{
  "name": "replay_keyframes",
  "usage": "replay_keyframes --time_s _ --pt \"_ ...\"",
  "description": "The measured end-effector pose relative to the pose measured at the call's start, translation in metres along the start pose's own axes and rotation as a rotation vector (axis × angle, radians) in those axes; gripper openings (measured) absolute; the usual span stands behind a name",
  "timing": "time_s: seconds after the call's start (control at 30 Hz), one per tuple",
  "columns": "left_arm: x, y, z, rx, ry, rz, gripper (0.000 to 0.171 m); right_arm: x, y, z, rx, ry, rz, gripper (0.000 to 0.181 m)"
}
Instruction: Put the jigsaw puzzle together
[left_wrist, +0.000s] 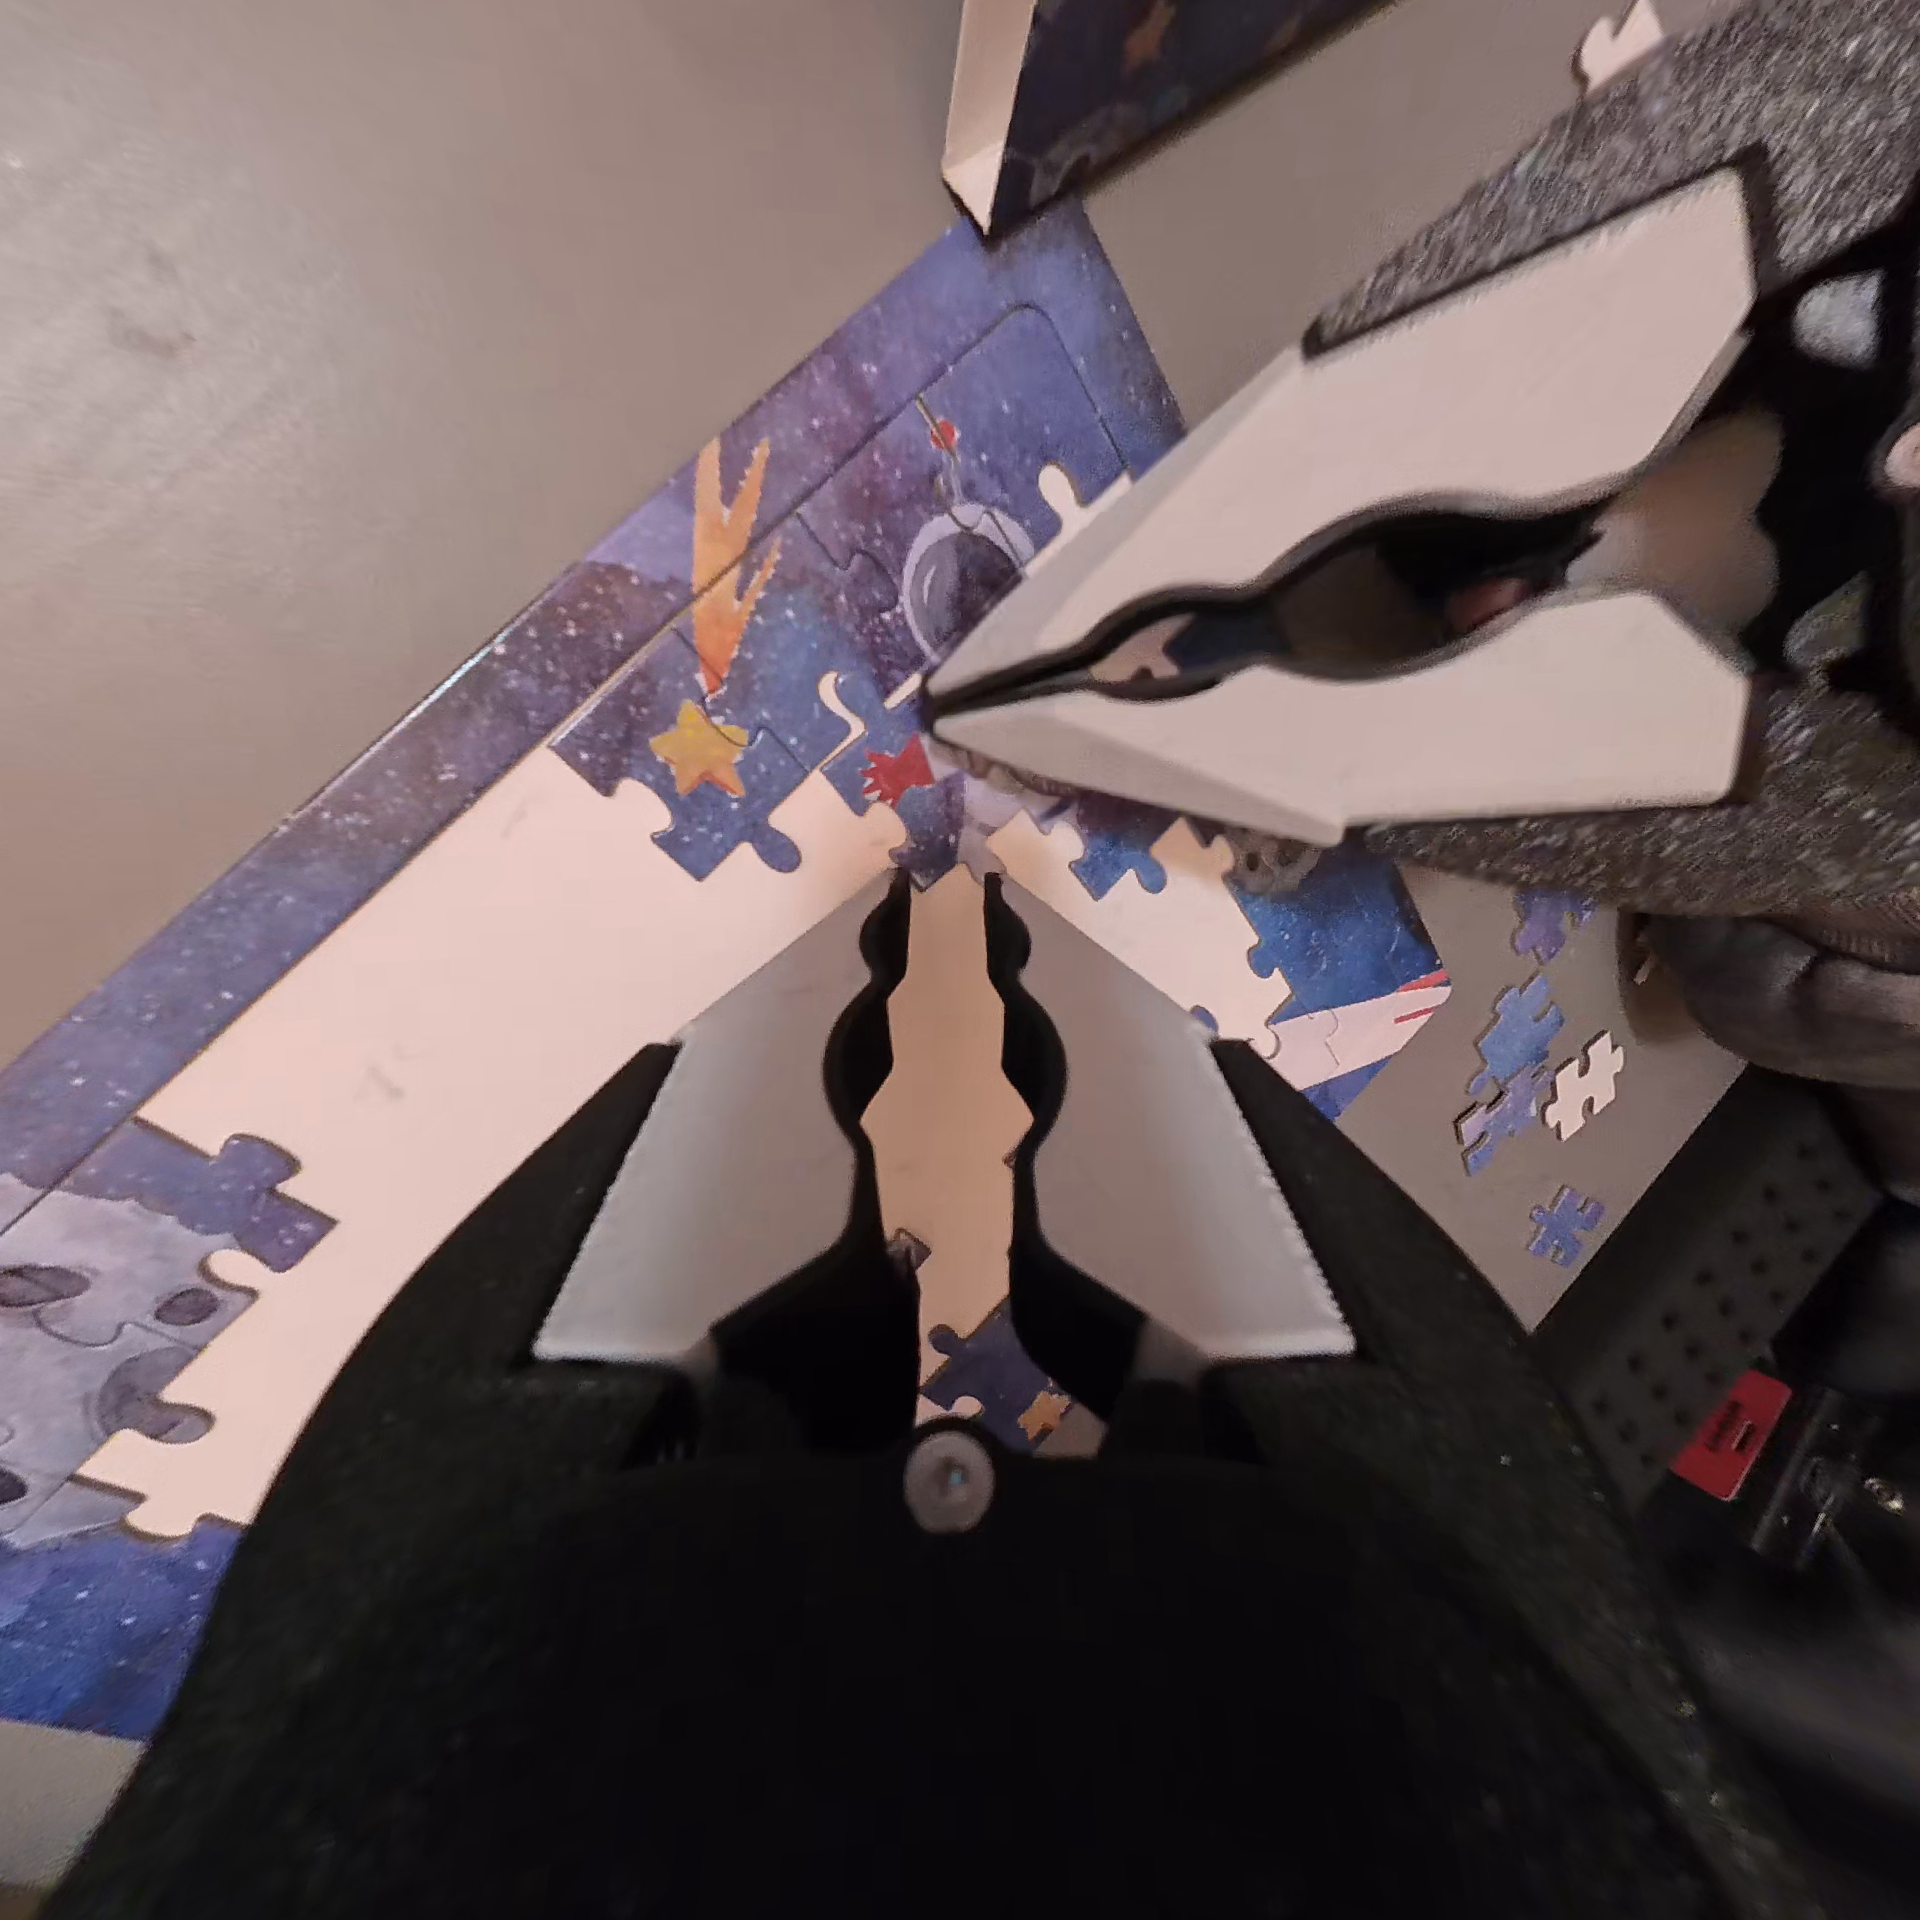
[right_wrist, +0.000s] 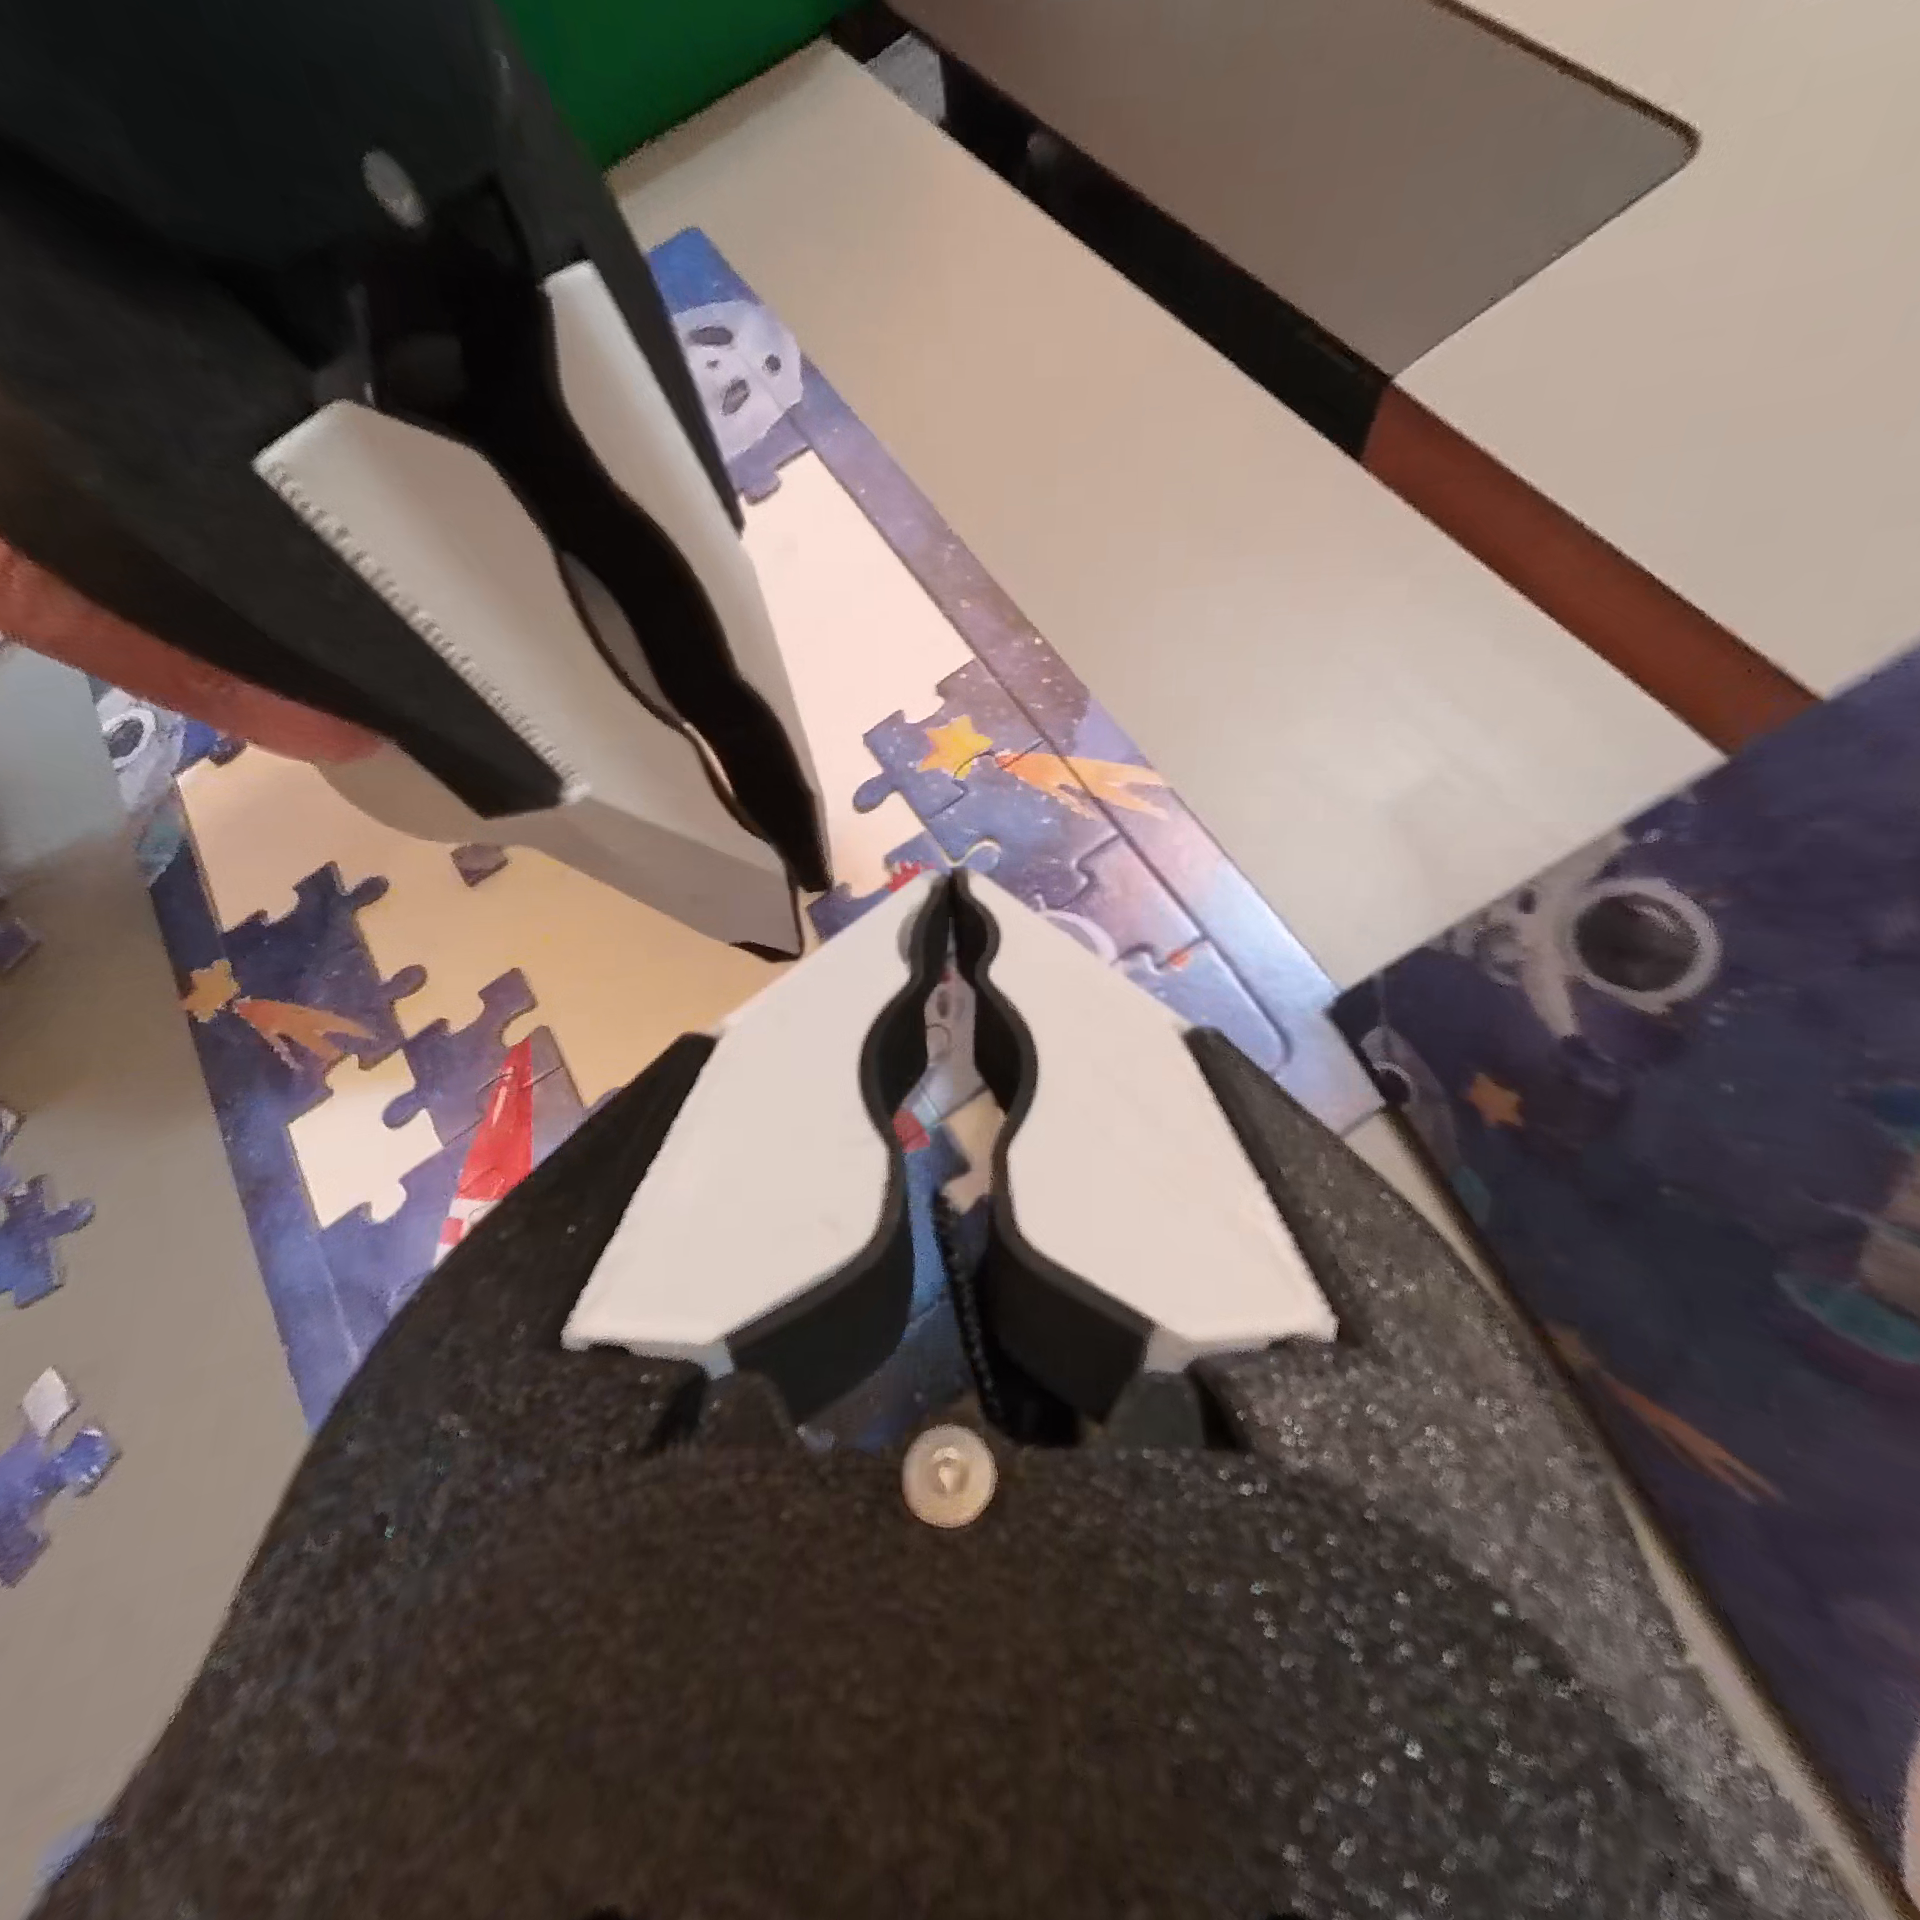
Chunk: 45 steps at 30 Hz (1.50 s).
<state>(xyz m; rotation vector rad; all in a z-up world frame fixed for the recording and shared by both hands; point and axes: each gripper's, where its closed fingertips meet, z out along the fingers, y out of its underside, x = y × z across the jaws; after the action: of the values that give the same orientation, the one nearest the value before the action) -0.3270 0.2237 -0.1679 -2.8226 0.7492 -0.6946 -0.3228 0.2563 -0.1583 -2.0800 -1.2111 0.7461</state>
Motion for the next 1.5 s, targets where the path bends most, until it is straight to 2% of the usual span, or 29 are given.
replay_keyframes --time_s 0.07,0.43,0.6,0.8,0.83,0.93,1.0,1.07,1.13,1.23,1.3,1.37,1.43,1.5 --pt "0.001 0.001 0.000 -0.001 0.001 0.002 0.014 0.000 0.006 0.005 -0.037 0.026 -0.032 0.000" --pt "-0.001 -0.001 -0.003 0.023 -0.016 -0.003 0.014 0.002 0.007 0.008 -0.029 0.017 -0.013 0.000" --pt "0.004 -0.004 -0.006 0.047 -0.026 0.018 0.012 0.003 -0.017 -0.011 0.089 -0.009 0.045 0.000" --pt "0.005 -0.010 0.004 0.089 -0.033 0.059 0.007 -0.003 0.012 0.007 -0.059 -0.036 0.015 0.000" --pt "0.004 -0.011 0.006 0.106 -0.043 0.069 0.001 -0.002 0.010 0.007 -0.044 -0.021 0.009 0.000" --pt "0.003 -0.011 0.005 0.135 -0.052 0.060 0.000 -0.002 0.010 0.005 -0.060 -0.035 0.032 0.000" --pt "0.006 -0.014 -0.006 0.184 -0.071 0.073 0.000 0.001 0.001 -0.004 -0.017 -0.029 0.045 0.000" --pt "0.020 -0.022 -0.031 0.301 -0.059 0.090 0.000 0.007 -0.020 -0.026 0.063 -0.013 0.060 0.000" --pt "0.037 -0.023 -0.063 0.424 -0.060 0.096 0.000 0.012 -0.048 -0.063 0.179 0.000 0.043 0.000" --pt "0.066 -0.003 -0.102 0.558 -0.064 0.096 0.006 0.008 -0.085 -0.139 0.312 -0.006 -0.010 0.000" --pt "0.089 0.019 -0.115 0.604 -0.041 0.112 0.009 -0.002 -0.096 -0.190 0.330 -0.011 -0.048 0.008" --pt "0.106 0.044 -0.118 0.616 -0.025 0.120 0.013 -0.014 -0.091 -0.233 0.303 0.002 -0.084 0.023" --pt "0.117 0.069 -0.115 0.603 -0.016 0.123 0.015 -0.020 -0.076 -0.264 0.288 0.060 -0.113 0.024" --pt "0.120 0.093 -0.107 0.579 -0.028 0.108 0.016 -0.027 -0.033 -0.274 0.158 0.074 -0.103 0.028"
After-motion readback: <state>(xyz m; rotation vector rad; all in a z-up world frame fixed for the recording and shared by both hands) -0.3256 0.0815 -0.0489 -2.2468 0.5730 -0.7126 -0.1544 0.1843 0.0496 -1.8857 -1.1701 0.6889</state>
